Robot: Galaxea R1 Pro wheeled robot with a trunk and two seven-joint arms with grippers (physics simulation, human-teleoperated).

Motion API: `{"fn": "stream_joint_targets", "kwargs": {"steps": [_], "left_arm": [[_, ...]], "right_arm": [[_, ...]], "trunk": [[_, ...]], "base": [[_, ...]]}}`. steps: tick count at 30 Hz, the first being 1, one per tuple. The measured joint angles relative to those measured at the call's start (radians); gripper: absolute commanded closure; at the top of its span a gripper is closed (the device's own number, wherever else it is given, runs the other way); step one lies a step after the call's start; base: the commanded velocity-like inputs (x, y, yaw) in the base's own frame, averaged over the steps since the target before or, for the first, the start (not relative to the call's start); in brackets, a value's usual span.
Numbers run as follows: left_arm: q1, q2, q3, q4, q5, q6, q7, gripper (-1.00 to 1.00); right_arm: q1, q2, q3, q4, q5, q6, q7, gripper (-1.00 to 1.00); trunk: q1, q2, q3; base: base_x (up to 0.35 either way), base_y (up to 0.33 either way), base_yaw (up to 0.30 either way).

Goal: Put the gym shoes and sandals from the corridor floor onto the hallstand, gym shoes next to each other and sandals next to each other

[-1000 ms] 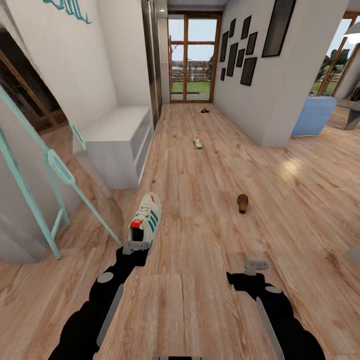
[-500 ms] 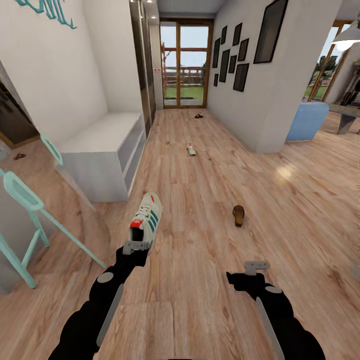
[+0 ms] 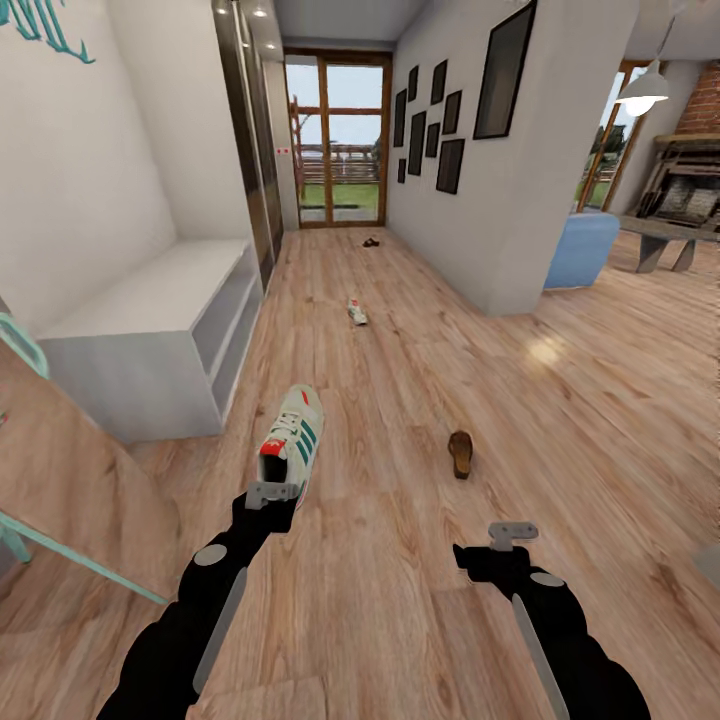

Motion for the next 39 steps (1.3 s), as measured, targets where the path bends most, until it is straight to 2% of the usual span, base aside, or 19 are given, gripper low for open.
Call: {"fn": "stream_joint_targets", "kwargs": {"steps": [17,39], "left_arm": [[0.0,0.0,0.0,0.0,0.0,0.0,0.0,1.0],[0.0,-0.001,0.0,0.0,0.001,0.0,0.0,1.0]], "right_arm": [[0.0,0.0,0.0,0.0,0.0,0.0,0.0,-1.0],[0.0,0.0,0.0,0.0,0.0,0.0,0.0,-1.0]], "trunk": [[0.0,0.0,0.027],[0.0,0.0,0.062]], "base": [[0.349,0.001,-0.158],[0.339,0.097,-0.158]]}}
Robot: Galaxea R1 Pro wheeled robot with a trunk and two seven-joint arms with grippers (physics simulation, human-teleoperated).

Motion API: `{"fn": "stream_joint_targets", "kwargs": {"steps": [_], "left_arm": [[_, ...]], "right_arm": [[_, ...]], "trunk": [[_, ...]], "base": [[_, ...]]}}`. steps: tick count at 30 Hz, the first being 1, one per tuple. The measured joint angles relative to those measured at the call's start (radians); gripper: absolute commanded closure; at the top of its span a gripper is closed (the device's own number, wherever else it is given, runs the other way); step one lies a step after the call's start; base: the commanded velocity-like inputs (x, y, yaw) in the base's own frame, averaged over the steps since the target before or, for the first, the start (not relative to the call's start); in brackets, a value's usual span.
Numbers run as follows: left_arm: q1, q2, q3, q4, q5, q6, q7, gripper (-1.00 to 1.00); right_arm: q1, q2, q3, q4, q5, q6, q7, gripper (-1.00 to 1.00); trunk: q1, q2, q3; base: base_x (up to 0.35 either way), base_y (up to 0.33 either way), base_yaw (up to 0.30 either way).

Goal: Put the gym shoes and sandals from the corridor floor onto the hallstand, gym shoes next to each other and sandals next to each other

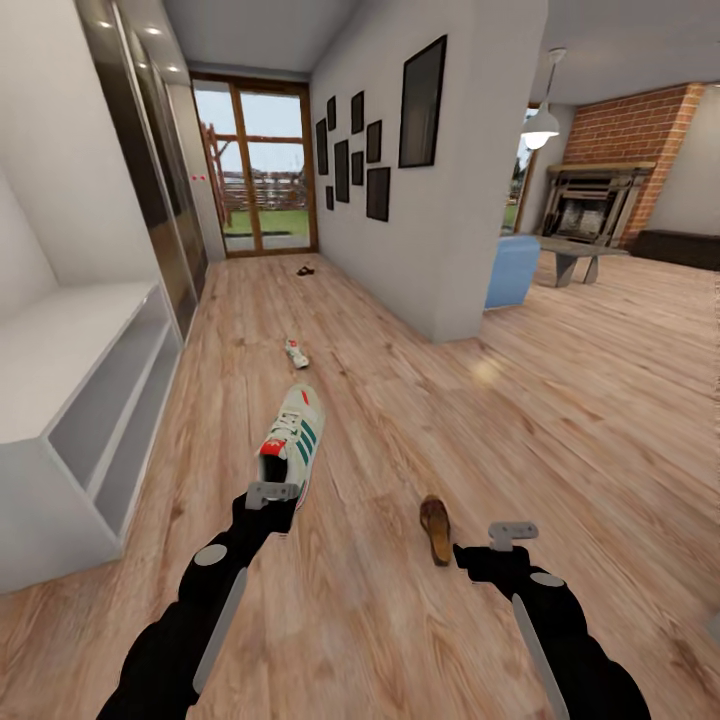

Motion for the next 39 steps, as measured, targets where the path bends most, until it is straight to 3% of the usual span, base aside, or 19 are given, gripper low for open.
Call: {"fn": "stream_joint_targets", "kwargs": {"steps": [11,24,39], "left_arm": [[0.0,-0.002,0.0,0.0,0.0,-0.001,0.0,1.0],[0.0,-0.002,-0.001,-0.001,0.0,-0.001,0.0,1.0],[0.0,-0.004,-0.001,0.0,0.001,-0.002,0.0,1.0]], "right_arm": [[0.0,0.0,0.0,0.002,0.001,0.0,-0.001,-1.0],[0.0,0.0,0.001,0.001,0.001,0.0,-0.001,-1.0],[0.0,0.0,0.0,0.0,0.001,0.0,-0.006,-1.0]], "trunk": [[0.0,0.0,0.011],[0.001,0.0,0.011],[0.0,0.0,0.011]], "base": [[0.326,0.002,-0.09],[0.031,0.0,-0.002],[0.225,-0.055,0.0]]}}
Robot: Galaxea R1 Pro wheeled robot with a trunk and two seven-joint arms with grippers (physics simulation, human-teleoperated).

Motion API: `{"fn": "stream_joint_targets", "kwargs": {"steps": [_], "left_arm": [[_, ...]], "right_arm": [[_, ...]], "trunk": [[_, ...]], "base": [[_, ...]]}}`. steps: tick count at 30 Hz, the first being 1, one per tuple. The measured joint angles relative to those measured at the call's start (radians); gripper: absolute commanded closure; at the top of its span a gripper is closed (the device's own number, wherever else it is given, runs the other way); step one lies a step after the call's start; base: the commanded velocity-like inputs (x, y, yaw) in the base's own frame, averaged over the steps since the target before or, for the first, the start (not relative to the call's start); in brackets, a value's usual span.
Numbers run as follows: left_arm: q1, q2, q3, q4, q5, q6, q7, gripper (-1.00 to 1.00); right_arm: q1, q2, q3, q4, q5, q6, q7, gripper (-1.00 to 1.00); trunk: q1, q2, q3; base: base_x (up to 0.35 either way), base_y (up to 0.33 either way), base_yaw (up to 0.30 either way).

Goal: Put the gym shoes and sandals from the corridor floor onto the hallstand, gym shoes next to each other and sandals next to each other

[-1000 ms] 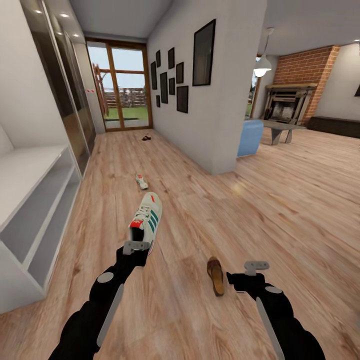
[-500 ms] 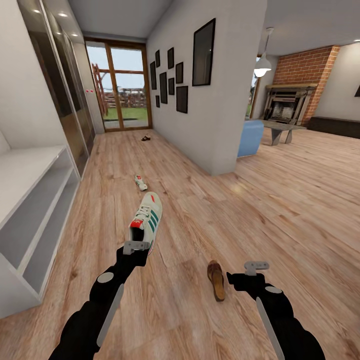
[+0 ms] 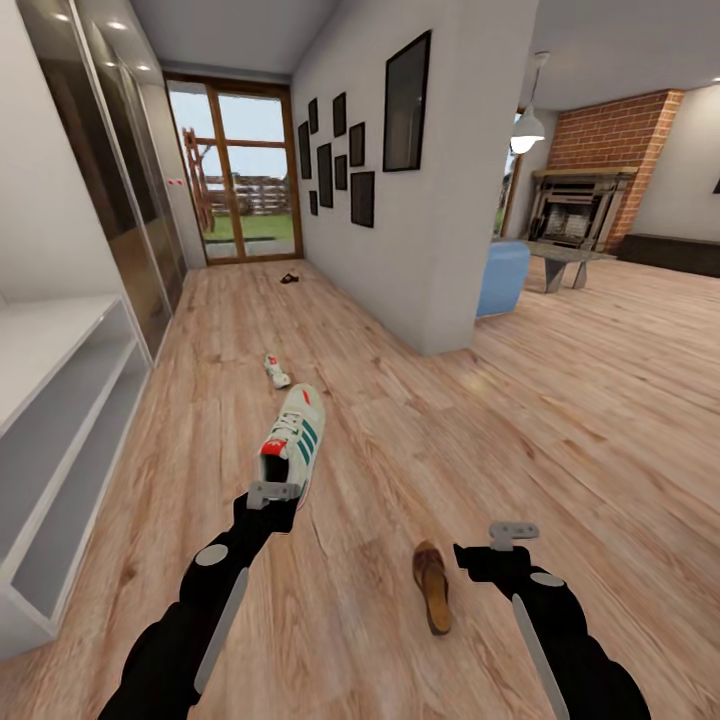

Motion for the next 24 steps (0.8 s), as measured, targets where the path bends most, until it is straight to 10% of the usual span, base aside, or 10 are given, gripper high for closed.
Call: {"fn": "stream_joint_targets", "kwargs": {"steps": [24], "left_arm": [[0.0,-0.018,-0.001,0.0,-0.004,0.0,0.0,1.0]], "right_arm": [[0.0,0.001,0.002,0.008,0.002,-0.001,0.0,-1.0]], "trunk": [[0.0,0.0,0.0]], "base": [[0.147,-0.068,0.0]]}}
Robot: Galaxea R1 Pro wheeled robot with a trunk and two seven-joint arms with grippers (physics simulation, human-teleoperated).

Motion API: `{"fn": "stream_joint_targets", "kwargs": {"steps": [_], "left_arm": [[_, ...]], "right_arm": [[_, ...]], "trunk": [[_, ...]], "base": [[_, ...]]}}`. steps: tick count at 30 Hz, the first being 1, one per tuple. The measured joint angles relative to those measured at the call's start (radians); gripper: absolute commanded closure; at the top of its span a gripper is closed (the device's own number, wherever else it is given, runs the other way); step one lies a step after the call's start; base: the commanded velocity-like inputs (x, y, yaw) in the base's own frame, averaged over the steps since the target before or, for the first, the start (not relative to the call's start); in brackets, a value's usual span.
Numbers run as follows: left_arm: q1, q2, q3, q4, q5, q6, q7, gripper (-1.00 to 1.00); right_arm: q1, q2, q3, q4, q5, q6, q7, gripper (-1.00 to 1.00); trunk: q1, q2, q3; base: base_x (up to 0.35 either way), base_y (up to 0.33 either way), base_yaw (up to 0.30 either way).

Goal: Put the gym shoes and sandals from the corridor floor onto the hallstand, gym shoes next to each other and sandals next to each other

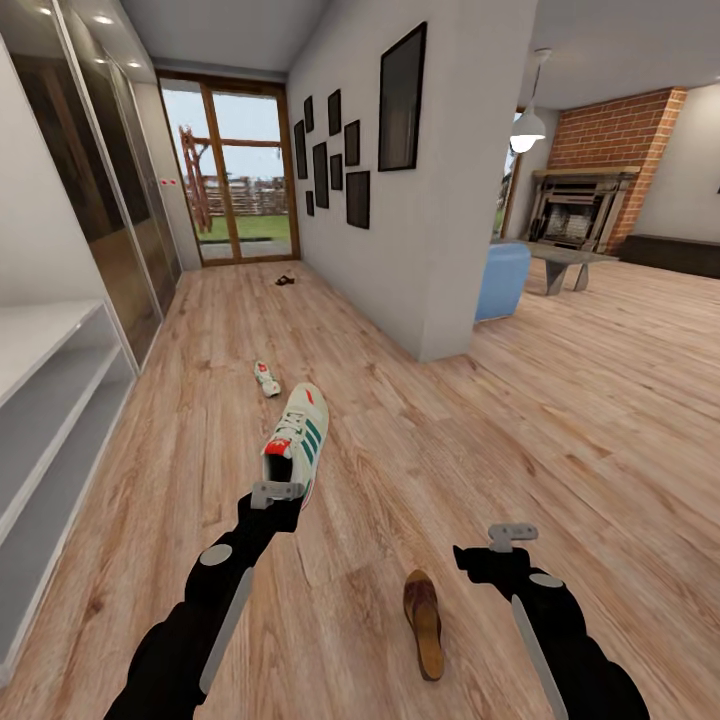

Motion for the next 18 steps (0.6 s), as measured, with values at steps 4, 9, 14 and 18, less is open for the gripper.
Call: {"fn": "stream_joint_targets", "kwargs": {"steps": [4,9,14,18], "left_arm": [[0.0,0.0,0.001,-0.046,0.0,-0.001,-0.001,1.0],[-0.003,-0.001,0.001,-0.1,0.003,-0.001,-0.001,1.0],[-0.003,0.0,-0.001,-0.117,0.002,0.0,-0.002,1.0],[-0.002,0.0,-0.05,-0.134,0.006,0.0,-0.003,1.0]], "right_arm": [[0.0,0.001,0.002,0.165,0.002,-0.166,0.0,-1.0],[0.0,0.001,0.002,0.422,0.003,-0.378,0.0,-1.0],[0.0,0.003,0.003,0.457,0.004,-0.422,0.0,-1.0],[0.0,0.013,0.003,0.463,0.0,-0.43,-0.001,-1.0]], "trunk": [[0.0,0.0,0.0],[0.0,0.0,0.0],[0.0,0.0,0.0],[0.004,-0.007,-0.003]], "base": [[0.0,0.0,0.0],[0.0,0.0,0.0],[0.0,0.0,0.0],[0.0,0.0,0.0]]}}
